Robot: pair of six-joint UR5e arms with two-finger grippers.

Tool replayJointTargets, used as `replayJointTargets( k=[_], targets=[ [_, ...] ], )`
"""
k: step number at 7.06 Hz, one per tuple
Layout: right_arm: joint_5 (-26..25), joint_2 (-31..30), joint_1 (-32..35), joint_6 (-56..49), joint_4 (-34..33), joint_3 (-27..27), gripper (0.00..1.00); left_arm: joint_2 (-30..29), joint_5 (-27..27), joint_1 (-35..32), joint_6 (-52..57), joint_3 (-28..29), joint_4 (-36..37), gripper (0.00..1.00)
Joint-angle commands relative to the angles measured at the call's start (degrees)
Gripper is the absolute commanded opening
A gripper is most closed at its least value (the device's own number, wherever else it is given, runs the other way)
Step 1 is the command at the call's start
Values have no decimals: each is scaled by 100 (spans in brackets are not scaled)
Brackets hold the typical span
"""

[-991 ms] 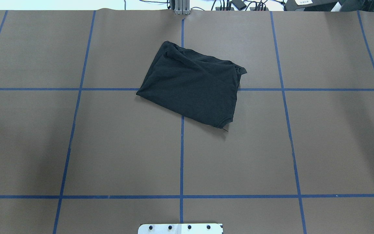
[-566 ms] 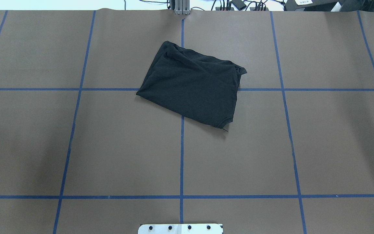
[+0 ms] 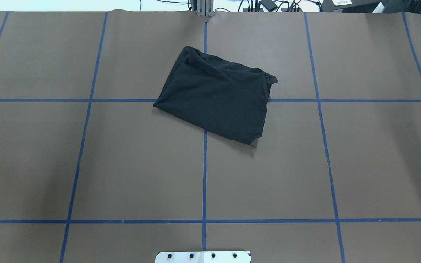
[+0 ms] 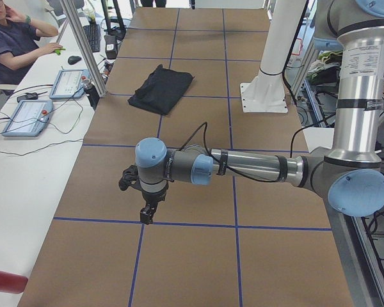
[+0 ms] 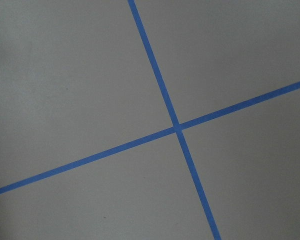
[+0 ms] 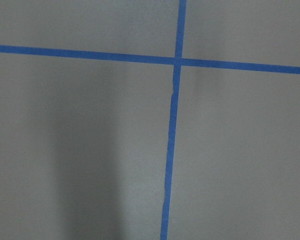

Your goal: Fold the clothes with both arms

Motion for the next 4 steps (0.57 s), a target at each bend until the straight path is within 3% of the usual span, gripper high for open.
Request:
replayJointTargets(
  k=[1,4],
  targets=[
    [6,-38,0,0,6,3,100,391,-55,-2,-38,-165,81,100],
    [-3,-56,0,0,15,12,100,595,-72,-2,-38,-191,46,100]
  ],
)
